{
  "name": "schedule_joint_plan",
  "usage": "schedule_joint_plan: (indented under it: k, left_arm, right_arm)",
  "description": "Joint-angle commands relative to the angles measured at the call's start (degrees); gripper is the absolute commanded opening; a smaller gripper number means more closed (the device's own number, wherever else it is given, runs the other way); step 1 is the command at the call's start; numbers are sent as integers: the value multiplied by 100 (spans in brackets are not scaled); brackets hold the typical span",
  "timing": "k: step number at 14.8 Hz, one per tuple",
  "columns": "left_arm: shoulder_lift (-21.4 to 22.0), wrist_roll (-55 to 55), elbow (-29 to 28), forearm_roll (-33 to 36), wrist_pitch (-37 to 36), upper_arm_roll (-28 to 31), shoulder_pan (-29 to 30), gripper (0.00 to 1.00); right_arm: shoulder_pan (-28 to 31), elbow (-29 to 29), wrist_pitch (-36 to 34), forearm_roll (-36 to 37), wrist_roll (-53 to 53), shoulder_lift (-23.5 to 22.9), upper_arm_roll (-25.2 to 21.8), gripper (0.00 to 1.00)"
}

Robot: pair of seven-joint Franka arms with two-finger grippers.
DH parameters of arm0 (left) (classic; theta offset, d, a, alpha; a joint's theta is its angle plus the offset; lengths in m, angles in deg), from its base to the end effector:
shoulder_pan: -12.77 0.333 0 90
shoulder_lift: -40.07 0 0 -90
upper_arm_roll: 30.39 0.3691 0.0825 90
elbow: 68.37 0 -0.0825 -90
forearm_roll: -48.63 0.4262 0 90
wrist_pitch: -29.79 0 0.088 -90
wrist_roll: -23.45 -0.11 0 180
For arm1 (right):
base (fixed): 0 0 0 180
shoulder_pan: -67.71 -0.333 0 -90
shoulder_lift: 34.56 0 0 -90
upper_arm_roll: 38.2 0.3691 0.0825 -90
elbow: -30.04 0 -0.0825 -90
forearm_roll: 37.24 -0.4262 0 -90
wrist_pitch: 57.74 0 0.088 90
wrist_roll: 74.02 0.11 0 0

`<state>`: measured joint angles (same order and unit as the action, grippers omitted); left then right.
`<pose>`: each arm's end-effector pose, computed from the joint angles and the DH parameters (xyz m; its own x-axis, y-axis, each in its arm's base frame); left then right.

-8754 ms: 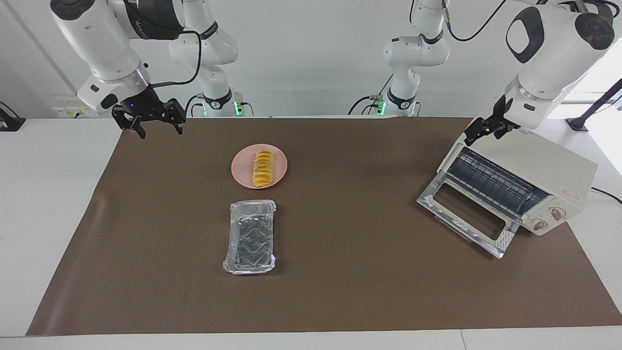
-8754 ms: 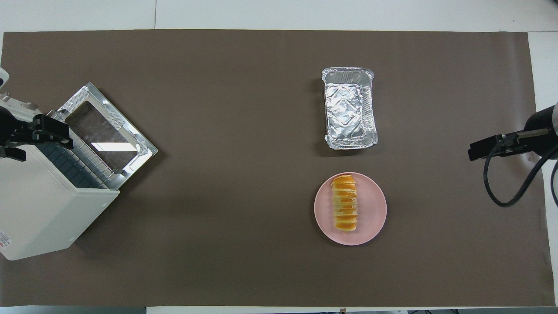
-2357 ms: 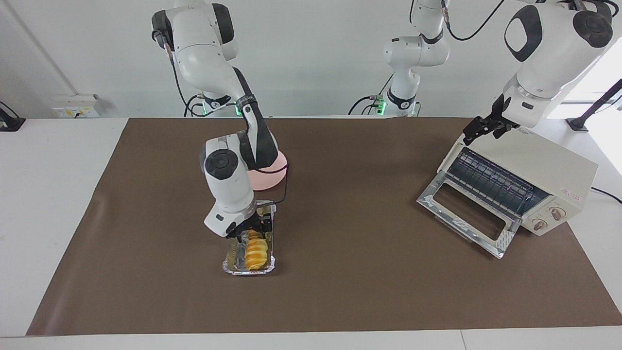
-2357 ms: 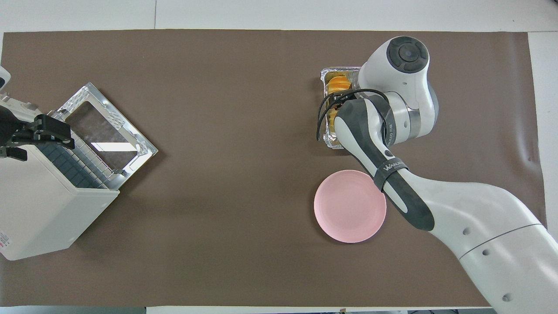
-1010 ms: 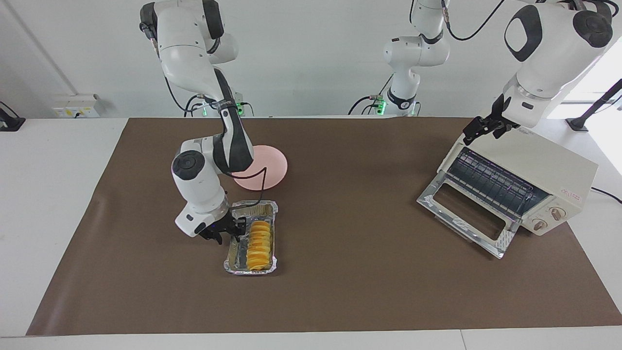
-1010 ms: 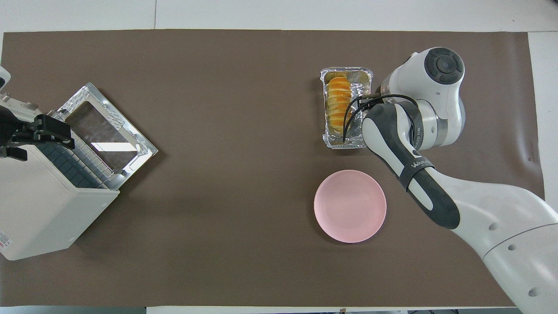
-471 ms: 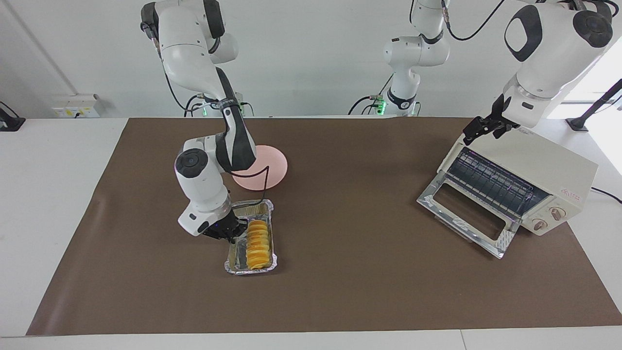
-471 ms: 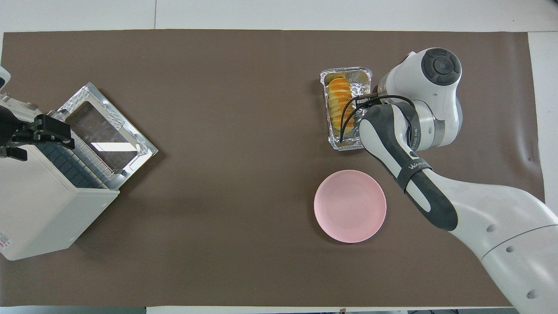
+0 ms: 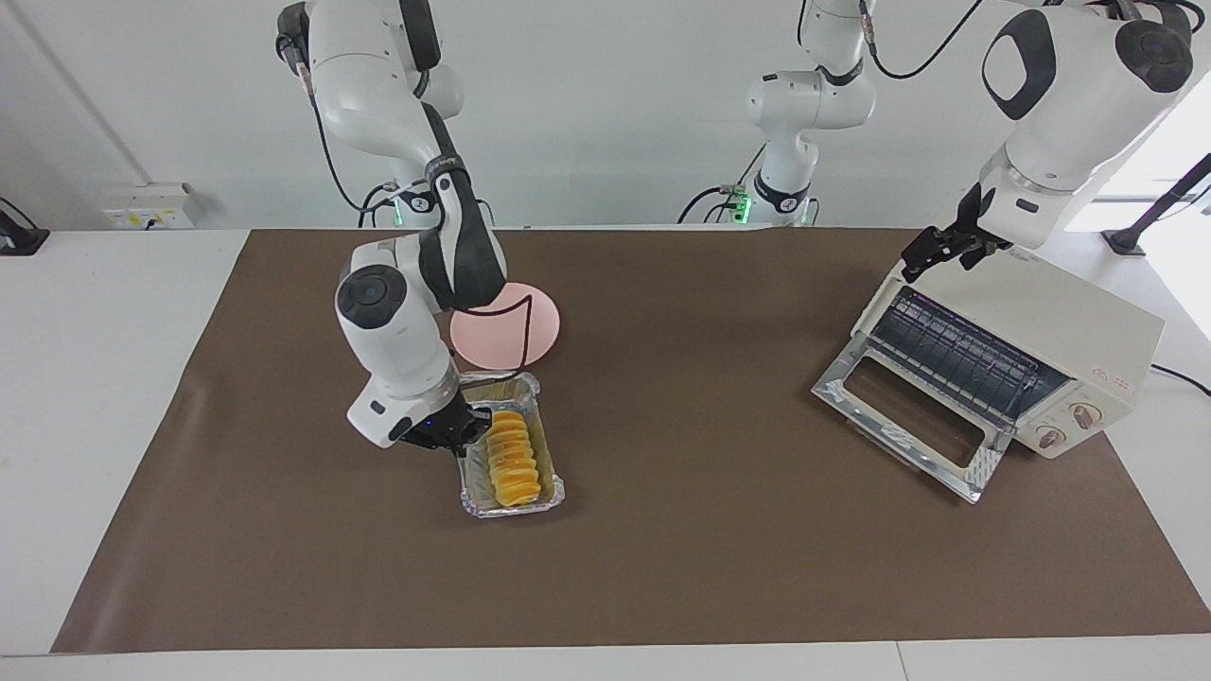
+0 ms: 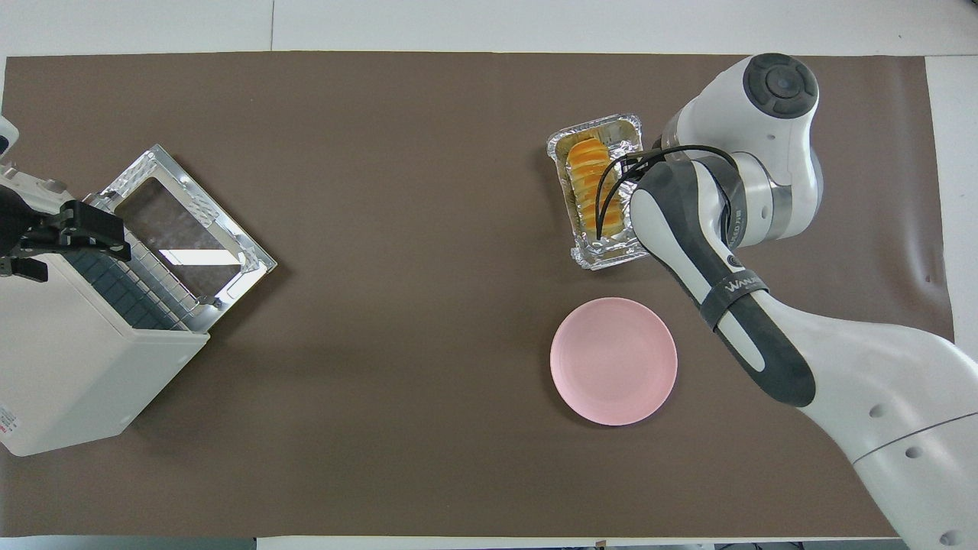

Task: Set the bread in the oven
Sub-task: 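Slide the foil tray toward the toaster oven with the right gripper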

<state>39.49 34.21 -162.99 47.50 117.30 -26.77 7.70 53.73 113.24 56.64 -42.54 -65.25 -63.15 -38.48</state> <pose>0.5904 -0.0174 0.6240 0.9776 0.1612 -0.1350 0.1619 -0.9868 -0.0063 0.7450 0.1884 0.4303 0.9983 0.0490 0.0304 0.0515 -0.9947 -0.0891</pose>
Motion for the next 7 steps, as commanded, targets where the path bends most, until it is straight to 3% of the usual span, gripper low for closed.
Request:
schedule_joint_plan:
  k: [1, 3, 7]
  left_arm:
    - [128, -30, -109, -62, 65, 25, -2, 100]
    - [128, -30, -109, -62, 65, 25, -2, 100]
    - [128, -30, -109, -62, 65, 25, -2, 100]
  right_arm:
    - [-306, -558, -563, -278, 553, -32, 19, 0]
    - [-630, -796, -653, -409, 1071, -67, 27, 0]
    - [-1598, -745, -197, -586, 2389, -76, 19, 0]
